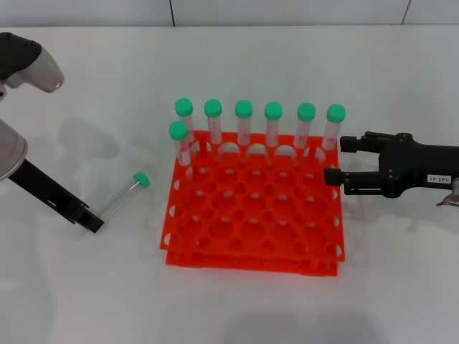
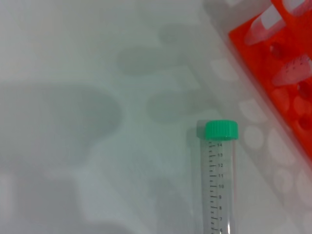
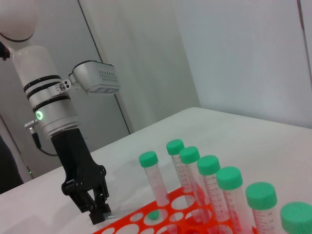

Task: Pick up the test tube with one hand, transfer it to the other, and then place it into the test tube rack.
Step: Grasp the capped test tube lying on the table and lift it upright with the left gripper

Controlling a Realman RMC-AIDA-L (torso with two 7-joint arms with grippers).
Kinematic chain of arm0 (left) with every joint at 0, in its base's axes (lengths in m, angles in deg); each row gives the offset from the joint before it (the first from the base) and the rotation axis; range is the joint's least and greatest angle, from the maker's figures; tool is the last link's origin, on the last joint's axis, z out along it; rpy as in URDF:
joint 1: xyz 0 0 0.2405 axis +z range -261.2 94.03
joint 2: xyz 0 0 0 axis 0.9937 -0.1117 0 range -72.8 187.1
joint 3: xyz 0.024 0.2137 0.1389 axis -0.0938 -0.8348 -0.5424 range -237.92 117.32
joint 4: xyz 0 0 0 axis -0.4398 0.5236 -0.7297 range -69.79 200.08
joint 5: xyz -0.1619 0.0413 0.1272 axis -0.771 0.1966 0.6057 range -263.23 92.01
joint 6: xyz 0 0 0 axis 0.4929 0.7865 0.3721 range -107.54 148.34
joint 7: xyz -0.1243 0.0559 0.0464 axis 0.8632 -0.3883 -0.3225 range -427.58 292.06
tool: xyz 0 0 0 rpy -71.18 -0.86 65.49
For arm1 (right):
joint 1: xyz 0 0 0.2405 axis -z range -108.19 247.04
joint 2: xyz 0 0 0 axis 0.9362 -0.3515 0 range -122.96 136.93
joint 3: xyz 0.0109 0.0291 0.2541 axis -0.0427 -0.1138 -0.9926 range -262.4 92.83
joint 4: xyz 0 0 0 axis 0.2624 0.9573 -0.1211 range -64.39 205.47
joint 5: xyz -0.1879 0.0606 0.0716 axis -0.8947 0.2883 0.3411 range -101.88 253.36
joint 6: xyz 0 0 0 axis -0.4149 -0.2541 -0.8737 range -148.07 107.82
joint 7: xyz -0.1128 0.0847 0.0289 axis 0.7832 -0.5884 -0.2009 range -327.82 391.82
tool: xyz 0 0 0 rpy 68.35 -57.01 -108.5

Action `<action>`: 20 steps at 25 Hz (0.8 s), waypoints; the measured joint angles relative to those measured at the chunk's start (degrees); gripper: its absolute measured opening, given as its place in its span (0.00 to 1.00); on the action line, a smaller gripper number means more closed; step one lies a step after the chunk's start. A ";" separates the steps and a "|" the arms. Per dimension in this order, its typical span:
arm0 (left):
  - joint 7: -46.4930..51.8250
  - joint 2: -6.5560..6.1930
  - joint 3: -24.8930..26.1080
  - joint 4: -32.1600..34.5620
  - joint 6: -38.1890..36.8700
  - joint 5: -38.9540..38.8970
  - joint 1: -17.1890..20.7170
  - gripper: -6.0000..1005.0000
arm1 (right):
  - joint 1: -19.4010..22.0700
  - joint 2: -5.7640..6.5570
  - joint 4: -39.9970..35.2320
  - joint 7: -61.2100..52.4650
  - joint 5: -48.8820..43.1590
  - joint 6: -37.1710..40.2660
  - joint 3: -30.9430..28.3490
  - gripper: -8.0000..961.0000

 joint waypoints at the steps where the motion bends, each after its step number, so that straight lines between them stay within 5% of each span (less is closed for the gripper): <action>1: -0.01 0.00 0.00 0.00 0.00 0.00 -0.02 0.23 | 0.00 0.02 0.00 0.00 0.00 -0.01 0.00 0.86; 20: 0.00 -0.13 0.78 0.22 1.13 -0.35 -0.05 0.19 | 0.00 0.05 -0.27 0.09 0.08 -0.25 0.00 0.86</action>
